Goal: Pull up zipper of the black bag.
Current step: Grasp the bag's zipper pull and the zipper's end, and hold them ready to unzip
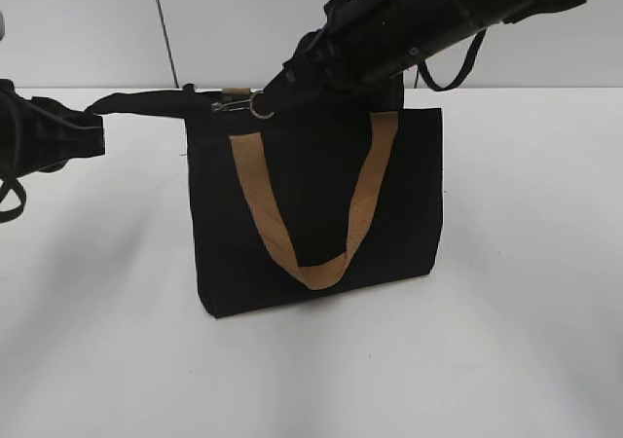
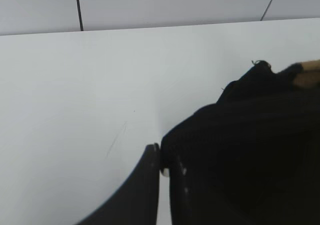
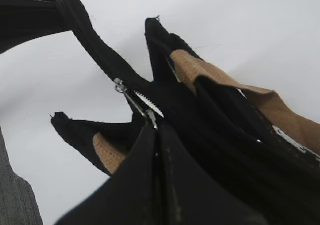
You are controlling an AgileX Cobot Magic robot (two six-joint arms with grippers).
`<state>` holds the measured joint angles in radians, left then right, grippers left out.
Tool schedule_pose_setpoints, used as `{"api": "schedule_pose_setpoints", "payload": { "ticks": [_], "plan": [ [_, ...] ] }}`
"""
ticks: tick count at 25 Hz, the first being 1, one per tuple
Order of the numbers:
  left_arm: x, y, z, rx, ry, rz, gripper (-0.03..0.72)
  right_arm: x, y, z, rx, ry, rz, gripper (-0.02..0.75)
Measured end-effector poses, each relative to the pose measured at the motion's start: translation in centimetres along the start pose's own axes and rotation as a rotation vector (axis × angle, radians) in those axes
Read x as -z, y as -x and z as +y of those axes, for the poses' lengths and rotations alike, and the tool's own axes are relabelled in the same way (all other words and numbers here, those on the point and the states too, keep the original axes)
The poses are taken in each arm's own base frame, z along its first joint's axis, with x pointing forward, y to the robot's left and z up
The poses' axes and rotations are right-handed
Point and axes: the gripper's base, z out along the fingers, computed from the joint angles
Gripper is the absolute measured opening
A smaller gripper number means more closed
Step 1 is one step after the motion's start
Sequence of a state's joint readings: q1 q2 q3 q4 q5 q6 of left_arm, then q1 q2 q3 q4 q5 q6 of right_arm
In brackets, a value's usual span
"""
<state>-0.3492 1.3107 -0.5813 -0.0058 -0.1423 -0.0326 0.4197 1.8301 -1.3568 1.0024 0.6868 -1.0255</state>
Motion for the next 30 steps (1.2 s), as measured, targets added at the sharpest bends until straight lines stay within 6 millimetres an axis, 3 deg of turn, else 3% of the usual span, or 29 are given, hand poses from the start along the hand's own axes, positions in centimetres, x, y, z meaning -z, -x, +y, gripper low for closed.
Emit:
{"api": "schedule_pose_setpoints", "payload": {
  "ticks": [12, 21, 30],
  "plan": [
    [0.0, -0.1, 0.0, -0.006, -0.001, 0.015, 0.015, 3.6, -0.6, -3.1, -0.129, 0.021, 0.019, -0.001],
    [0.0, -0.4, 0.0, -0.006, 0.001, 0.042, 0.015, 5.7, -1.7, -5.5, -0.175, -0.057, 0.081, -0.001],
    [0.0, -0.5, 0.0, -0.006, 0.001, 0.055, 0.015, 9.0, -2.5, -8.1, -0.263, -0.166, 0.085, -0.001]
  ]
}}
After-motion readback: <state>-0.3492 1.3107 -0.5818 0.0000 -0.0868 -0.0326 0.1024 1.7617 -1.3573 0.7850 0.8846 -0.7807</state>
